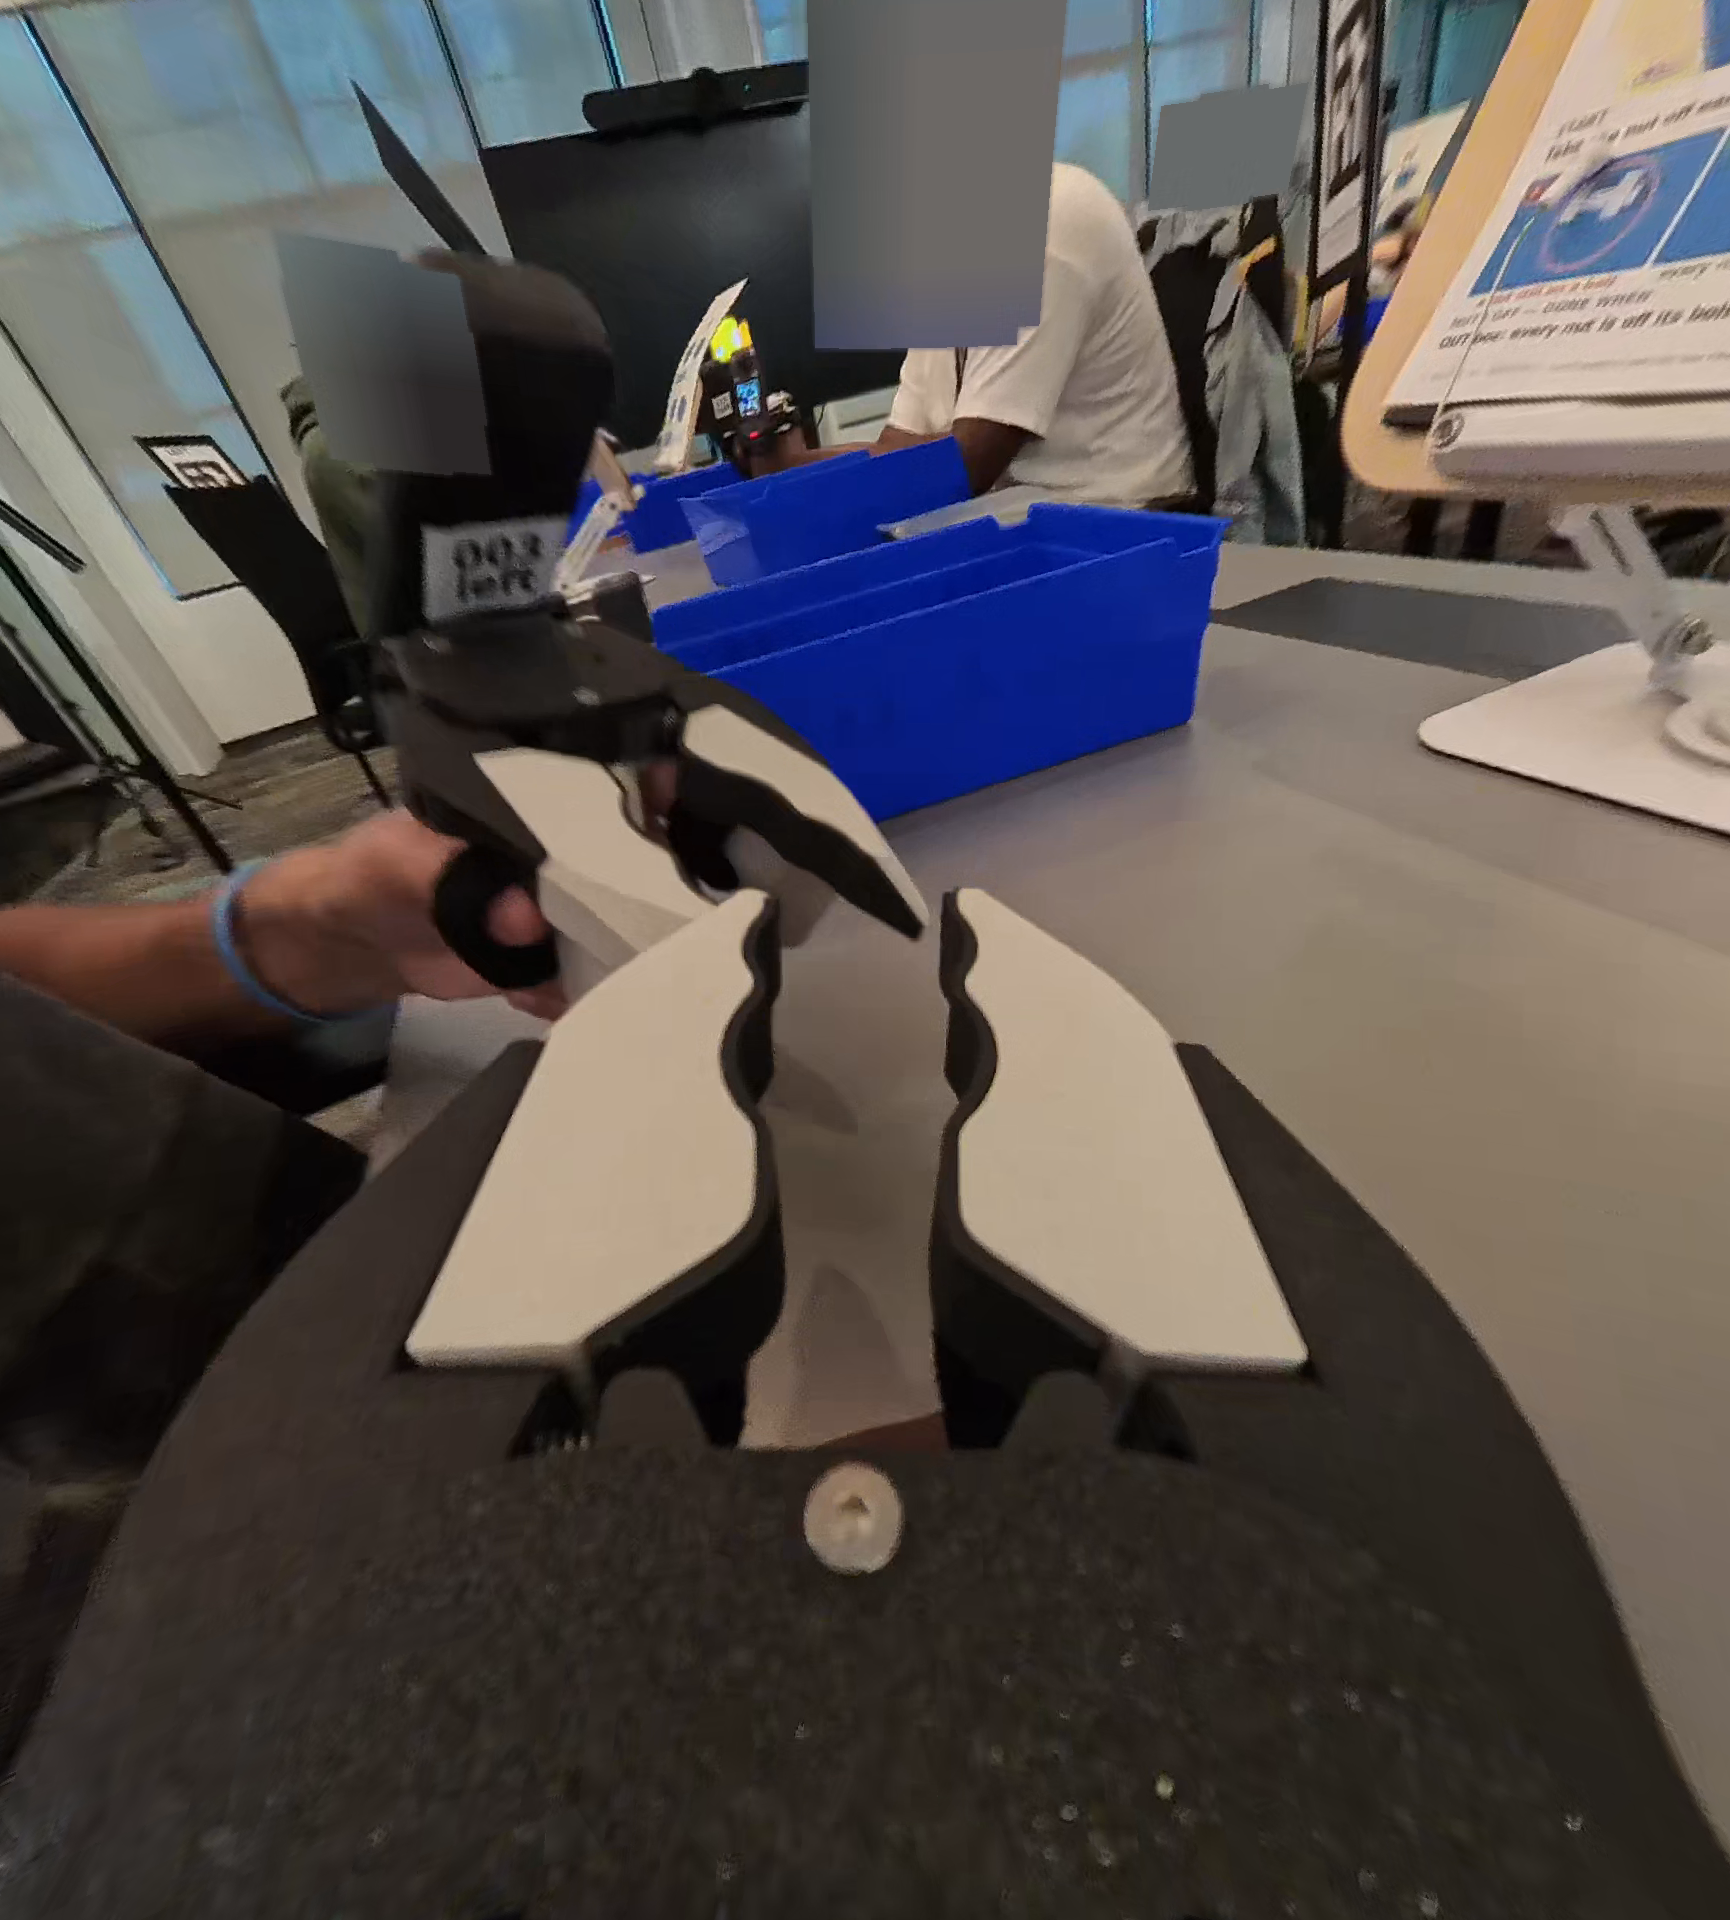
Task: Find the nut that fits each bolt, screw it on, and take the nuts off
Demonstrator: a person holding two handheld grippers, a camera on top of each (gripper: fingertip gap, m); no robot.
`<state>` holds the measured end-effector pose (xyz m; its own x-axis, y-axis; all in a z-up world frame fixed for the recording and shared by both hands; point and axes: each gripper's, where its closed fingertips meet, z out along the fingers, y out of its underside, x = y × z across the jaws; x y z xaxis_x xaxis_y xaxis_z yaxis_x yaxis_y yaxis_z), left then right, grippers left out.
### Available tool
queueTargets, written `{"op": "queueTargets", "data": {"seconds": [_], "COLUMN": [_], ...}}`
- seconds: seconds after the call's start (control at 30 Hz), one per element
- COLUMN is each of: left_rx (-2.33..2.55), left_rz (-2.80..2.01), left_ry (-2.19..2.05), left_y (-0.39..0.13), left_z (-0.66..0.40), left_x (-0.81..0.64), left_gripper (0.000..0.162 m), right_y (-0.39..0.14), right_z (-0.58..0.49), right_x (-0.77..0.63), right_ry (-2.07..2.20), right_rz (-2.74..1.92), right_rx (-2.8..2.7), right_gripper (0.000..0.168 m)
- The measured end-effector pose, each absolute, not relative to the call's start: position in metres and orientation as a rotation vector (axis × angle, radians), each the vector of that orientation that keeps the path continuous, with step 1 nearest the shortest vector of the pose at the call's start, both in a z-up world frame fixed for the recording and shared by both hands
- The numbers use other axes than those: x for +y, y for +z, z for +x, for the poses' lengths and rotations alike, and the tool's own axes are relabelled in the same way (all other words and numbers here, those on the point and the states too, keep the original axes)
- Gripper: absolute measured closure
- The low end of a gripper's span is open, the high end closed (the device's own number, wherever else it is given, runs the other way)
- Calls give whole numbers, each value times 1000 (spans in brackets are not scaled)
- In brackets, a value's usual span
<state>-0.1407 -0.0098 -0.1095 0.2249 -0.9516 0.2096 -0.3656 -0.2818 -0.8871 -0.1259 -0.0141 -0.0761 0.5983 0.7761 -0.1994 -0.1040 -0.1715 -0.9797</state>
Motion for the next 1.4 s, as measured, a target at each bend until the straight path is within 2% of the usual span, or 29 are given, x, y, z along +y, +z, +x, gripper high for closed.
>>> {"op": "queueTargets", "data": {"seconds": [0.2, 0.3, 0.53, 0.63, 0.73, 0.77, 0.8, 0.87, 1.03, 1.17, 1.4], "left_rx": [1265, 1290, 1303, 1293, 1225, 1212, 1186, 1147, 1021, 965, 1071], "left_rz": [-1804, -1817, -1811, -1814, -1864, -1952, -2061, -2272, -2547, -2632, -2748], "left_ry": [-1018, -1025, -1018, -896, -552, -437, -306, -124, -160, -154, 23], "left_y": [-113, -113, -89, -63, -24, -22, -25, -44, -116, -149, -181], "left_z": [-141, -141, -150, -180, -252, -281, -310, -356, -390, -401, -416], "left_x": [-14, -17, -17, 6, 71, 97, 127, 182, 284, 325, 337], "left_gripper": [110, 113, 113, 113, 124, 134, 132, 110, 123, 129, 125], "right_y": [-82, -86, -87, -88, -88, -88, -88, -89, -90, -87, -88], "right_z": [-120, -122, -117, -118, -117, -117, -116, -117, -117, -113, -114], "right_x": [-20, -18, -14, -15, -14, -14, -14, -14, -14, -15, -15], "right_ry": [753, 768, 817, 813, 820, 822, 824, 828, 844, 850, 858], "right_rz": [-1501, -1534, -1558, -1564, -1564, -1564, -1566, -1572, -1585, -1559, -1571], "right_rx": [-580, -591, -550, -558, -551, -548, -547, -550, -553, -525, -539], "right_gripper": [149, 148, 149, 150, 150, 150, 151, 151, 151, 151, 151]}}
